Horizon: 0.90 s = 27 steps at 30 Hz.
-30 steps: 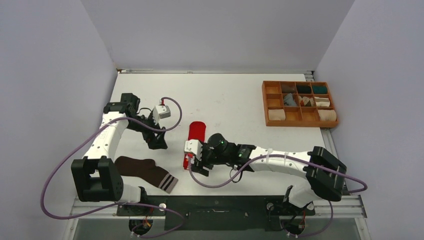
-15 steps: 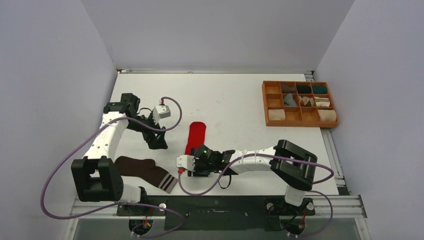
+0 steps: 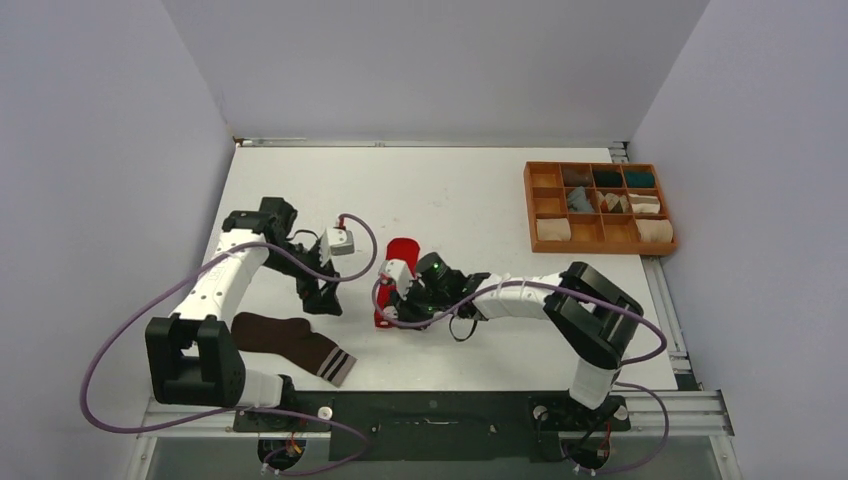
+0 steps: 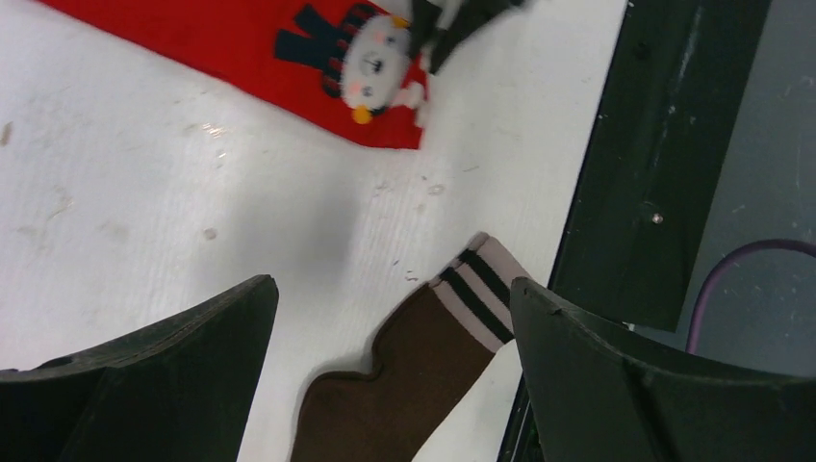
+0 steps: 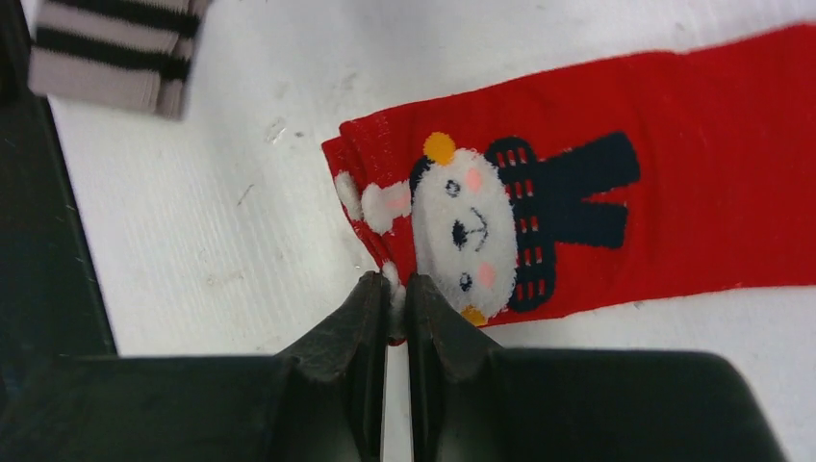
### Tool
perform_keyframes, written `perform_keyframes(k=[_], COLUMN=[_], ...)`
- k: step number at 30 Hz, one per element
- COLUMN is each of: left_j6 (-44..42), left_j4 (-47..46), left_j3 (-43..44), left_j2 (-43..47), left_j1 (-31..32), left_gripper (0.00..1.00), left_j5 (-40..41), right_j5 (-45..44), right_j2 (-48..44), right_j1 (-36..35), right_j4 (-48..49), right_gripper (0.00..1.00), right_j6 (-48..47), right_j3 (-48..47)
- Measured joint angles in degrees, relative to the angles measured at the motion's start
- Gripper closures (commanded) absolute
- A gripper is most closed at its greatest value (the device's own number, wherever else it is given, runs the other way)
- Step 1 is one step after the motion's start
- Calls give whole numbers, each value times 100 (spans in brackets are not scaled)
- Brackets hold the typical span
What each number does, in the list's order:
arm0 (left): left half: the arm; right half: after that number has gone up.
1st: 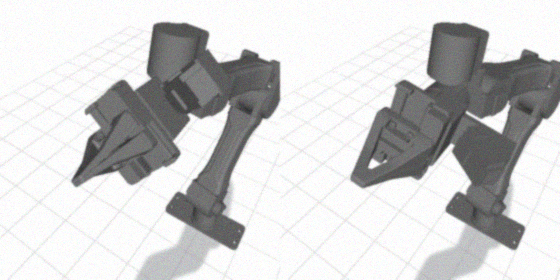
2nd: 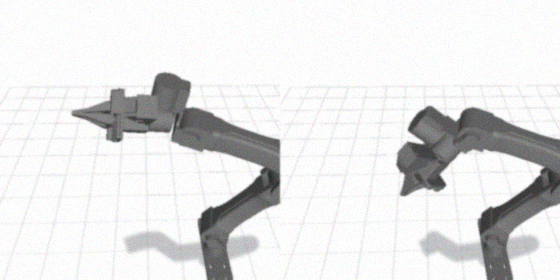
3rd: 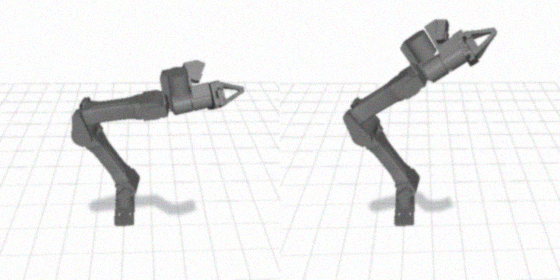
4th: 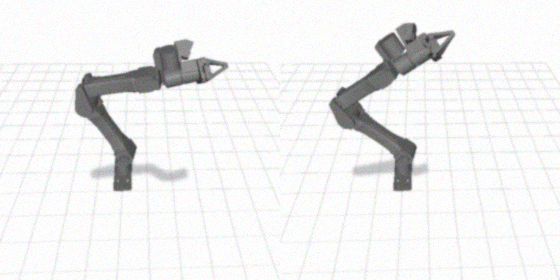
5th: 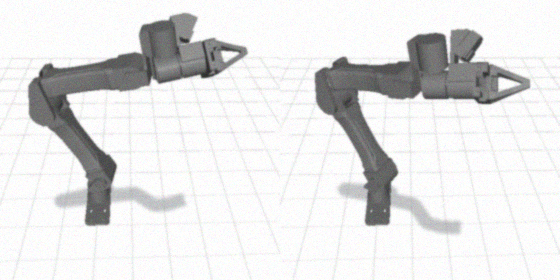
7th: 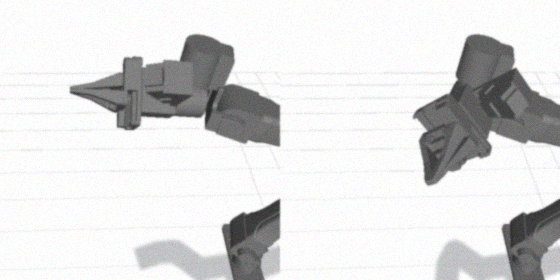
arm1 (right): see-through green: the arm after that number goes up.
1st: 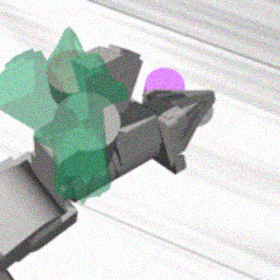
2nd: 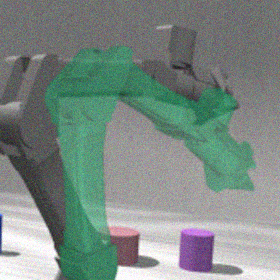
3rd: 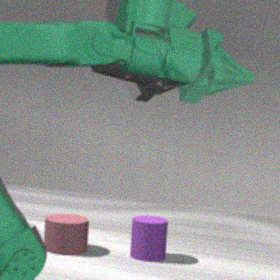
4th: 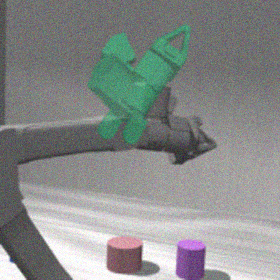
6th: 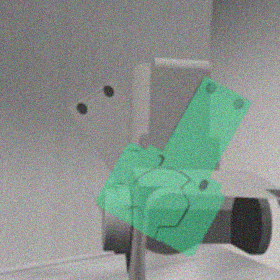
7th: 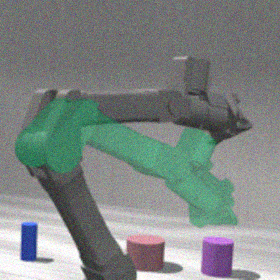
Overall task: Roll the socks
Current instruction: Roll the sock at the center of the board.
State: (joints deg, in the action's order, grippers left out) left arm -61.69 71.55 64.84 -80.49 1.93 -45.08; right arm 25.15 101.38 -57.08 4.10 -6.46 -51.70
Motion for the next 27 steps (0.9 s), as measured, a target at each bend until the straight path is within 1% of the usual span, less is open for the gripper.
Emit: perform_keyframes(k=[5,9,11,13,15,17,20,22,23,26,27], left_j6=[-214,-249,-192,-131,-81,-42,-15,-2,0,20,33], left_j4=[-157,-684,-1150,-1725,-2109,-2468,-2839,-3051,-3130,-3252,-3270], left_j3=[-507,-852,-1019,-1250,-1410,-1523,-1609,-1622,-1622,-1622,-1622], left_j2=[245,411,435,428,389,251,-13,-223,-310,-496,-549], left_j1=[796,1429,1759,2127,2385,2621,2769,2824,2846,2922,2962], left_gripper=[12,12,12,12,12,13,17,22,27,50,55], left_j5=[153,483,708,986,1172,1329,1493,1596,1624,1663,1665], right_j5=[1298,2295,2719,3012,3246,3386,3532,3598,3604,3663,3683], right_j2=[214,769,1016,1226,1388,1484,1639,1755,1786,1886,1919], right_j1=[892,1241,1322,1353,1388,1445,1480,1510,1515,1552,1567], right_j4=[192,450,518,634,778,846,870,872,872,920,949], right_gripper=[95,95,95,95,95,95,95,95,95,95,95], right_j6=[1681,2830,3211,3563,3897,4164,4406,4509,4533,4651,4693], right_j3=[-4,-42,-175,-280,-315,-350,-476,-610,-640,-734,-756])
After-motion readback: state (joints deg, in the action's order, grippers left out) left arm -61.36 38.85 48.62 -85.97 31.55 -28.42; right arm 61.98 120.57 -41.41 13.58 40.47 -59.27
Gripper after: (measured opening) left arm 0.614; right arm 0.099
